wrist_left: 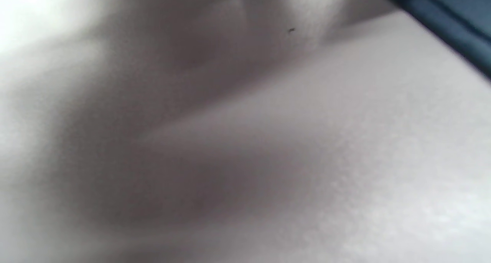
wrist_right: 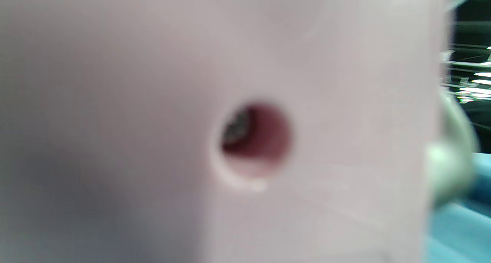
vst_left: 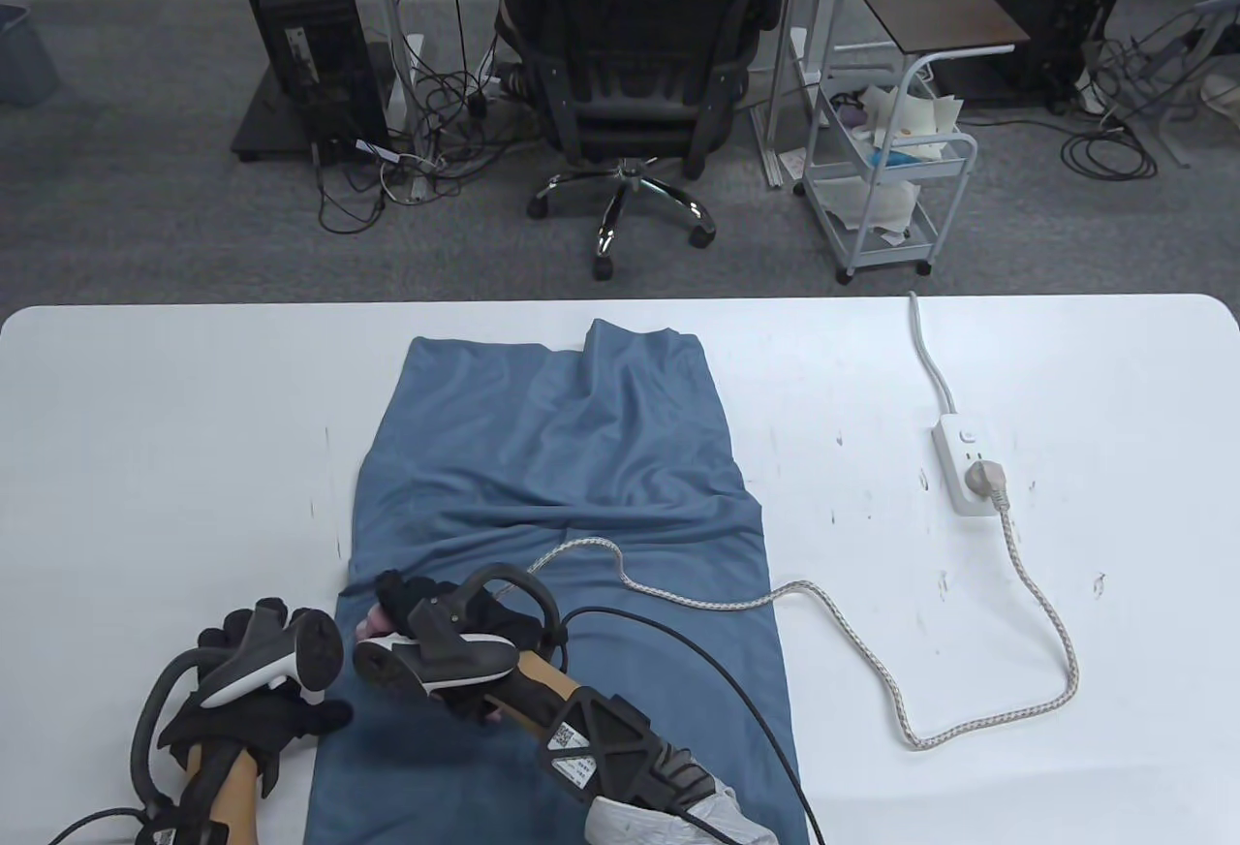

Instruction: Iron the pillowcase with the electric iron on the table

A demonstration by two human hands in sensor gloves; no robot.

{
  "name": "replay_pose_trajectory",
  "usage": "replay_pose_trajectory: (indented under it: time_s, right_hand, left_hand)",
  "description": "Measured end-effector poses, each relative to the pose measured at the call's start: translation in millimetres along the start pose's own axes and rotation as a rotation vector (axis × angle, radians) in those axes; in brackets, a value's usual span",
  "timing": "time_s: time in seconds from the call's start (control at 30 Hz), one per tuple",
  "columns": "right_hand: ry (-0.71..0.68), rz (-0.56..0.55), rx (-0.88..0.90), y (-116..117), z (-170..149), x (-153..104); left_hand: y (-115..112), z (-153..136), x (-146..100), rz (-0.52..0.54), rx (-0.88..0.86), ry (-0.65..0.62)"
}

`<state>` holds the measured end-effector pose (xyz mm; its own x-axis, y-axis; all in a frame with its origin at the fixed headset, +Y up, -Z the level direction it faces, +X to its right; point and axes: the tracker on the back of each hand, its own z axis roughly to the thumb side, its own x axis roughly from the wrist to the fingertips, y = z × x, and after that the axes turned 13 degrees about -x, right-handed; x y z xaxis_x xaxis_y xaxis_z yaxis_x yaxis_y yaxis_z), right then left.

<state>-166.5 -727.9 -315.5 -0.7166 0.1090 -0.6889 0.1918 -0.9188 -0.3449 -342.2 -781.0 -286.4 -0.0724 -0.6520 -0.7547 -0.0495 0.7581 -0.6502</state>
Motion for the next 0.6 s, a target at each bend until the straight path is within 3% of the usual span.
replay_pose_trajectory:
  time_s: [0.23, 0.6]
  right_hand:
    - [0.138, 0.041, 0.008, 14.6, -37.8, -8.9]
    - [-0.006, 0.017, 0.012, 11.4, -49.5, -63.3]
  left_hand:
    - [0.7, 1.8, 0.0, 0.022, 0.018, -0.013]
    - [0.5, 1.3, 0.8, 0.017, 0.009, -0.011]
